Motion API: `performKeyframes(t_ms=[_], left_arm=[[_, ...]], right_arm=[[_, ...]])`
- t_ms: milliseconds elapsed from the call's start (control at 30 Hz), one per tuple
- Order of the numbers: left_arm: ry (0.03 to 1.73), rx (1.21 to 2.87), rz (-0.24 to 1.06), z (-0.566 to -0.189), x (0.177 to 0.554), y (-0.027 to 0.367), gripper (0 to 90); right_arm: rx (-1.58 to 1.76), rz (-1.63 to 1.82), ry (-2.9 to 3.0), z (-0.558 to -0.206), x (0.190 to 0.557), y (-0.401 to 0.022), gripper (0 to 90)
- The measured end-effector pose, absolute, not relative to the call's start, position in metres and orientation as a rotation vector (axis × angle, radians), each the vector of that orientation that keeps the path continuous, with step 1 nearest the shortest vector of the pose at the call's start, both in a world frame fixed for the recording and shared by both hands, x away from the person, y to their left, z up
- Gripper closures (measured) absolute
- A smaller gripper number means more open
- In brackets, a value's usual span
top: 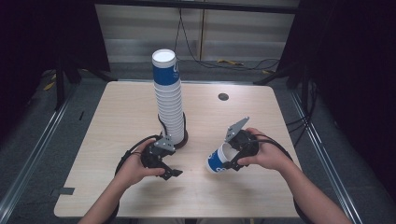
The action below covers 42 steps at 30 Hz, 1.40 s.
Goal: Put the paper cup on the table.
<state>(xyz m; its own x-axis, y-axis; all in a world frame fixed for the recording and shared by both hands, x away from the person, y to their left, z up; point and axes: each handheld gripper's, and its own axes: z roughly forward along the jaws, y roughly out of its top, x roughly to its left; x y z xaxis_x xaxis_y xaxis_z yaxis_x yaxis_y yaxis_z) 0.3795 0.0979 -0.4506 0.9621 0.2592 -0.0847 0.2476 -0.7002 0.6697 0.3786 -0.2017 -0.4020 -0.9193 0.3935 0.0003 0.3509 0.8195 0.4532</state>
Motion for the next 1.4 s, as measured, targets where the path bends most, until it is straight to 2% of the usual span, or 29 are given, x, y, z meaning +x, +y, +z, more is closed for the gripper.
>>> performKeyframes(t_ms=[633,1400], left_arm=[[0.344,2.393,0.006,-0.454,0.378,0.098,17.1],[0.345,2.395,-0.009,-0.457,0.378,0.098,17.2]], right_arm=[[0.613,0.493,2.926,-0.404,0.392,-0.196,14.1],[0.58,0.465,2.939,-0.404,0.4,-0.183,12.3]])
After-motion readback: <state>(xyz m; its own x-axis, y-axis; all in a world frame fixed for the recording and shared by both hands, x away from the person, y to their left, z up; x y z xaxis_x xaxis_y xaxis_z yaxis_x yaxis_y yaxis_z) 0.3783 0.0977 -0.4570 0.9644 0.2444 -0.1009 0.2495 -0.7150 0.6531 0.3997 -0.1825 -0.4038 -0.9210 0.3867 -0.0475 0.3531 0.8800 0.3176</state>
